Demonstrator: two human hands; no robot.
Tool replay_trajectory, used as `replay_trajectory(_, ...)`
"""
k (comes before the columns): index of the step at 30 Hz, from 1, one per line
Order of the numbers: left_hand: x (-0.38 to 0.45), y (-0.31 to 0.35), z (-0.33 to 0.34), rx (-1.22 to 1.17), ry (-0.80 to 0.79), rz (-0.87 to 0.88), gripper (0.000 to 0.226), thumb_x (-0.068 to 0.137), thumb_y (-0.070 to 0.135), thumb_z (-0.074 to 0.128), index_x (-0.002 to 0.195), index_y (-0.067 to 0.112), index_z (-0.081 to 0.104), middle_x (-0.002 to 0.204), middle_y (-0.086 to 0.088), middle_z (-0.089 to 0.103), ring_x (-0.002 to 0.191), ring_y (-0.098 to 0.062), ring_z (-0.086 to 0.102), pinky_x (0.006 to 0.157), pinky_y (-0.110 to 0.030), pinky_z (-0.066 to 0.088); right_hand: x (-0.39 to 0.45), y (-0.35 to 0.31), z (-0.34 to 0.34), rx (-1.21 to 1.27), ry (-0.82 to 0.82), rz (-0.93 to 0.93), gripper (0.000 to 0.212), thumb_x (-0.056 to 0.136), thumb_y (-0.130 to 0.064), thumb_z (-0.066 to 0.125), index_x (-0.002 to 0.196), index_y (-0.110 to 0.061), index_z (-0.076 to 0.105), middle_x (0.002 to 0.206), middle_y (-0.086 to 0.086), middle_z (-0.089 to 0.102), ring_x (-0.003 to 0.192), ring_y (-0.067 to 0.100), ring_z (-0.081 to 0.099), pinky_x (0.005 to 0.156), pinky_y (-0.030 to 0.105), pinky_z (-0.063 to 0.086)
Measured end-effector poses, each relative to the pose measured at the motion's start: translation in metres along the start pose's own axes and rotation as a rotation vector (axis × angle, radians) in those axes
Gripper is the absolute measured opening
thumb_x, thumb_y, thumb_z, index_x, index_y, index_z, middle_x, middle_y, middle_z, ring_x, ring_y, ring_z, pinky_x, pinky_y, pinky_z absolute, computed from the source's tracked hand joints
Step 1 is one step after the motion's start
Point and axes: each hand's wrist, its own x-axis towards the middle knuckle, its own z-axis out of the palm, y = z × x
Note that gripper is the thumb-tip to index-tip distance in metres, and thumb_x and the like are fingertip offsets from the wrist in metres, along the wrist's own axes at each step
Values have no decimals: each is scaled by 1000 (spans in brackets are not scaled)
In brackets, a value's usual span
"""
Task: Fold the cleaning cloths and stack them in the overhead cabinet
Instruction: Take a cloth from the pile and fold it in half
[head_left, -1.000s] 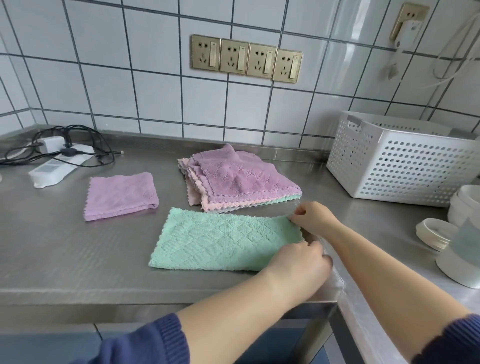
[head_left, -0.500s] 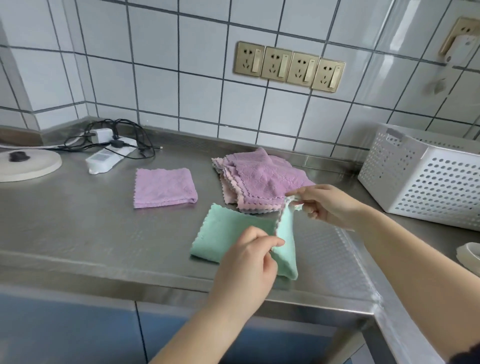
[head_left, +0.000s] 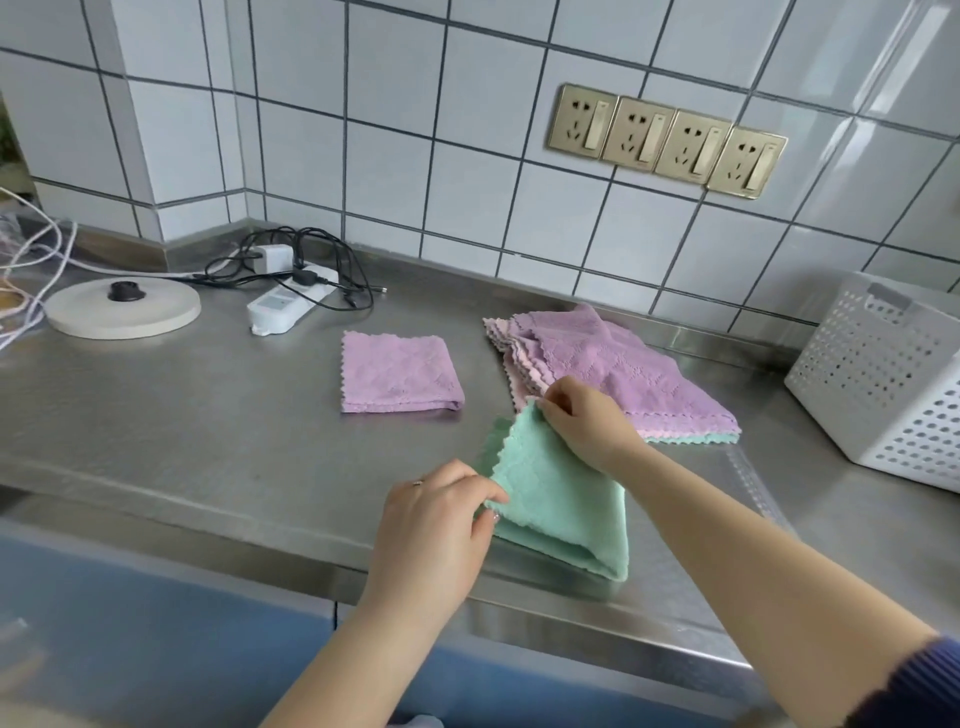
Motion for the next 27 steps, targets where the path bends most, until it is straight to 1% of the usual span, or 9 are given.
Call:
replay_trajectory(5,0,-6,-1,-50,-48,-128,18,81,10,61,87,25,66,89,10,58,70,-14,60,59,-25,40,5,-5,15,-41,-47,15,18,96,-29,47,103,-14,53,92,6,63,85,26,57,74,34,44)
replay_trajectory(10,4,-7,-6,-70,-35,-176,15,83,11,56,88,25,63,91,11,54,76,-12,59,65,-29,45,9,-7,22,-131,-61,-66,19,97,-30,43,104,-13,48,98,10,64,90,30,58,75,36,44)
replay_trajectory(14,4,-15,-4,26,-34,-136,19,76,9,63,81,27,64,83,10,59,70,-14,62,68,-31,45,12,-9,27,-189,-82,-99,20,98,-32,41,106,-14,46,101,10,64,90,30,58,73,36,44)
replay_trajectory(16,3,-18,-2,120,-38,-132,23,67,11,69,75,31,64,77,11,60,66,-14,63,66,-31,40,14,-9,30,-211,-93,-93,21,98,-32,41,107,-14,47,102,10,64,91,30,58,75,36,45)
replay_trajectory(18,3,-20,-1,207,-24,-114,27,55,13,74,70,32,63,76,13,60,71,-15,62,69,-31,38,15,-10,31,-235,-110,-89,22,96,-34,44,106,-15,48,102,11,65,91,30,58,75,37,47)
replay_trajectory(21,6,-12,2,225,-22,65,37,45,13,76,76,29,65,93,7,62,94,-20,62,88,-38,43,17,-10,21,-193,-181,-32,27,94,-40,49,106,-16,51,98,5,63,90,26,57,76,35,46)
replay_trajectory(23,12,-2,10,232,-97,232,43,43,15,75,85,23,69,102,0,66,103,-23,63,92,-34,47,16,-5,7,-154,-194,23,29,92,-43,51,106,-17,55,94,0,59,88,23,56,74,31,44)
replay_trajectory(25,18,15,20,225,-231,315,46,55,18,68,101,16,68,114,-5,65,115,-25,59,95,-33,47,11,9,-9,-99,-184,97,30,90,-46,52,105,-21,58,94,-2,57,88,19,55,72,28,40)
replay_trajectory(27,24,33,29,171,-392,294,50,76,14,53,126,12,53,142,-8,44,137,-24,34,112,-38,30,3,28,-20,43,-193,187,28,89,-47,54,103,-23,59,98,-2,59,91,17,55,75,28,41)
